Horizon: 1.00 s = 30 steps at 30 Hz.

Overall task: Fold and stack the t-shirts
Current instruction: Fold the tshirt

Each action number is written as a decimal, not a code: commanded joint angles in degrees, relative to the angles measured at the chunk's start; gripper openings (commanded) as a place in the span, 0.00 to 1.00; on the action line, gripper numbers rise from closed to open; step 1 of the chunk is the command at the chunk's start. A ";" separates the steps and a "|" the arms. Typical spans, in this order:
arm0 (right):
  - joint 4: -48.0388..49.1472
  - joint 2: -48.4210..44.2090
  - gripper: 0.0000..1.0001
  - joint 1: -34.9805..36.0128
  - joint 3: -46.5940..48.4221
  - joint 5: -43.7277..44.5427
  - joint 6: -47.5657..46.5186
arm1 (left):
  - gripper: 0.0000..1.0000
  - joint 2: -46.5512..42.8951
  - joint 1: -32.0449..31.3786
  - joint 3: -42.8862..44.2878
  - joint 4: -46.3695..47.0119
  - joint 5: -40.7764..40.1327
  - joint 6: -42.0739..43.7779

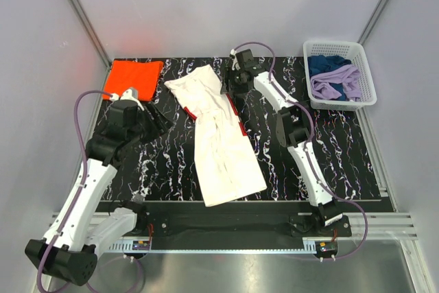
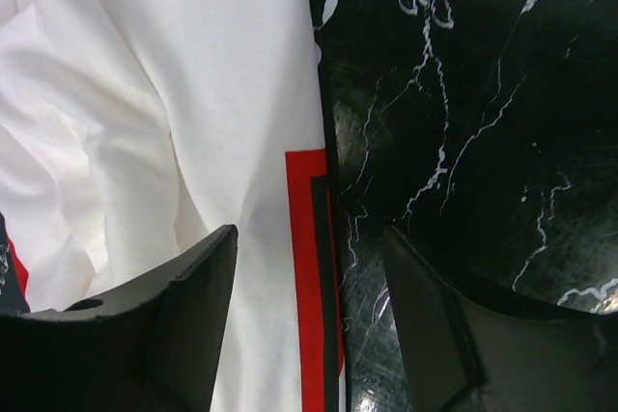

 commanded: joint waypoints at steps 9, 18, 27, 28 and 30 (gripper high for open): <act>4.28 6.87 0.46 0.01 5.88 -3.97 8.54 | 0.62 -2.28 -0.05 2.00 0.40 3.10 -1.44; 5.68 5.21 0.14 -0.43 2.46 2.25 9.51 | 0.62 -2.63 -0.05 1.83 0.23 3.89 -1.96; 11.74 -4.98 0.00 -3.33 -10.96 14.20 10.03 | 0.61 -0.01 -0.05 1.65 0.32 4.95 -2.14; 12.18 -6.03 0.00 -3.77 -12.12 15.52 10.47 | 0.61 0.70 -0.05 2.00 0.06 5.12 -2.14; 12.01 -8.58 0.00 -5.17 -13.89 18.07 10.91 | 0.62 2.80 -0.14 2.09 0.40 5.91 -1.97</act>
